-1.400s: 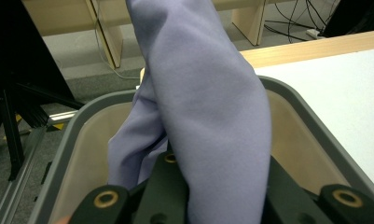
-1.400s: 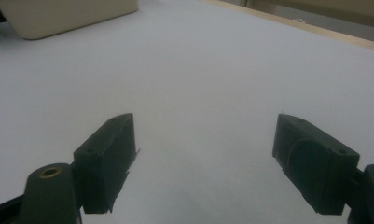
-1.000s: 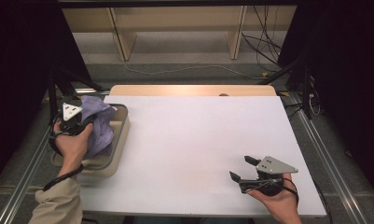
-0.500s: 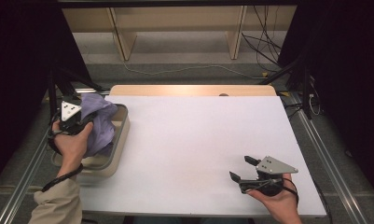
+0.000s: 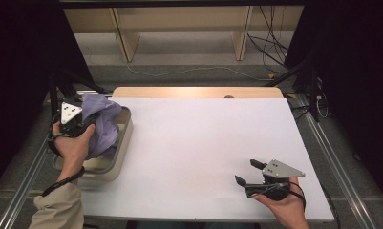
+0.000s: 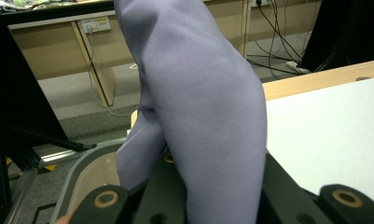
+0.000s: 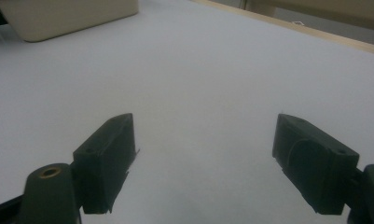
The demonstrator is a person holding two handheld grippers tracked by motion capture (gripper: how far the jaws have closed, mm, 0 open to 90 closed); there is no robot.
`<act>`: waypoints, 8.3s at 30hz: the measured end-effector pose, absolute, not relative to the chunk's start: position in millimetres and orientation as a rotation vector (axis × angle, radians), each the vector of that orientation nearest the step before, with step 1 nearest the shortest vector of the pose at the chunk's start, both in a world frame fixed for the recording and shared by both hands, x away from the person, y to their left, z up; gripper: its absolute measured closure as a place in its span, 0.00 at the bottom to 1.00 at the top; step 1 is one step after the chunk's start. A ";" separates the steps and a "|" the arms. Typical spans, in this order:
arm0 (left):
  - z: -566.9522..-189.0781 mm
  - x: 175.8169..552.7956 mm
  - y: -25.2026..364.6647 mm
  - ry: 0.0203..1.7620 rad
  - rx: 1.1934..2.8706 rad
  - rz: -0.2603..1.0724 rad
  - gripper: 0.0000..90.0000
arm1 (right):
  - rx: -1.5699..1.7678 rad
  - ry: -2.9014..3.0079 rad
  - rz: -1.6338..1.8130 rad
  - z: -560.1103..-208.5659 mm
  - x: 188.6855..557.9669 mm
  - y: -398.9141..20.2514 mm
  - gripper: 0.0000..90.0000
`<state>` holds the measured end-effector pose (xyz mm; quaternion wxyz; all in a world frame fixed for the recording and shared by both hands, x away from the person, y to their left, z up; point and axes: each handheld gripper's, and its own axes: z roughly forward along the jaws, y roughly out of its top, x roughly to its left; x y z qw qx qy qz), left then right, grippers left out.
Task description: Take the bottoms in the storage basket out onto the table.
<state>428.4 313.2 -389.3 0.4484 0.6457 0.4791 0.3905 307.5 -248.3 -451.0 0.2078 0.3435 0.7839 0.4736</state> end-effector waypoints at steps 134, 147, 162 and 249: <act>-306.3 372.7 253.1 0.809 1.597 1.054 0.94 | 0.946 2.183 1.328 -450.1 306.2 -247.4 0.25; -301.0 366.4 245.2 0.775 1.597 1.038 0.94 | 0.943 2.183 1.329 -450.3 306.3 -247.5 0.25; -298.4 359.4 227.5 0.711 1.618 0.998 0.94 | 0.945 2.182 1.329 -450.2 306.3 -247.7 0.25; -317.8 343.0 157.8 0.512 1.755 0.768 0.93 | 0.945 2.173 1.336 -449.6 306.1 -248.3 0.25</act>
